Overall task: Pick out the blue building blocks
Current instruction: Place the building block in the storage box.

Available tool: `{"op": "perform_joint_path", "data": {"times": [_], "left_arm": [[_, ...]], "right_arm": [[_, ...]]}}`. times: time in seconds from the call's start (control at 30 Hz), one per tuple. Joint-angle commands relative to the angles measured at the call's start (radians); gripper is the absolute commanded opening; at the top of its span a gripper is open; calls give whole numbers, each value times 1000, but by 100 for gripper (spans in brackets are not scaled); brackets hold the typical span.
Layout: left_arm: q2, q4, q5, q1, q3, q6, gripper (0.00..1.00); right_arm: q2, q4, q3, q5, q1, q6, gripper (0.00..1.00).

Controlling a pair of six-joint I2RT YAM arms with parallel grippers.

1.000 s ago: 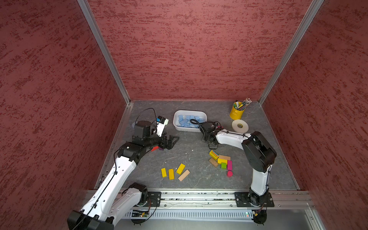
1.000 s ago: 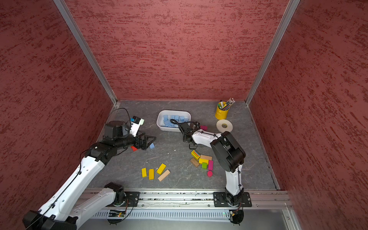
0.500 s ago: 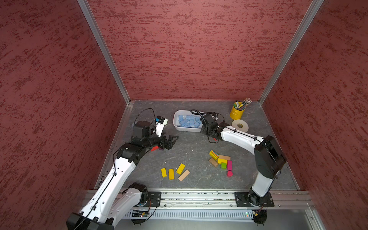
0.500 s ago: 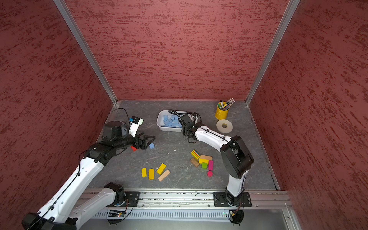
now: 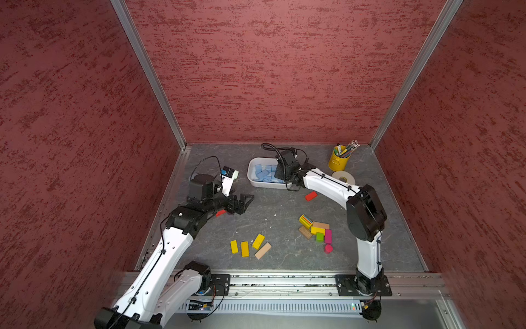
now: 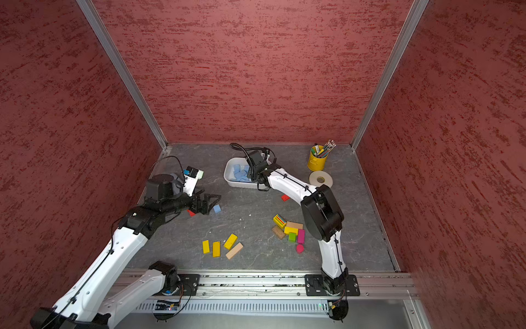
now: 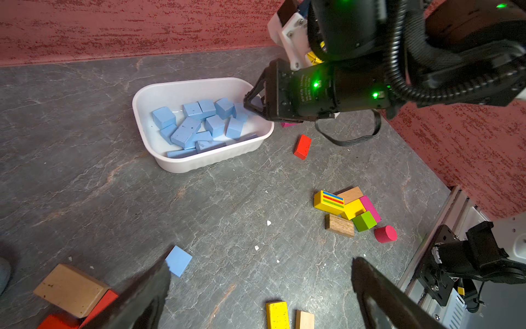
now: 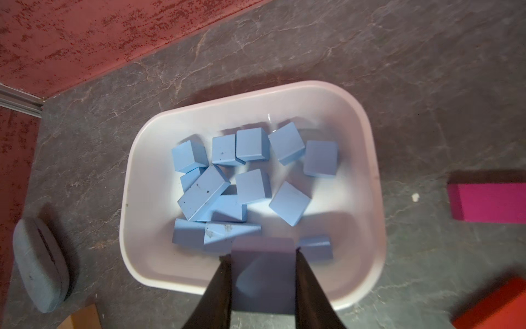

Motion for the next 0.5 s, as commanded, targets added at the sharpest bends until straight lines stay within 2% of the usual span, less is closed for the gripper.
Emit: {"op": "perform_joint_path", "data": {"times": [0.0,0.27,0.33,0.47], "left_arm": [[-15,20,-8,9,-8,14,100],[-17,21,-14,12,-9,14,100],[-17,20,-16,12,-9,14,100],[-16,20,-17,12,-10,14,100]], "right_arm": [[55,-31,70,-33,-5,-26,19],[180,-72,198,-71,-5,-41,25],[199,-84,216,-78,-5,-38,31],[210,-86,229,-101,-6,-35,49]]}}
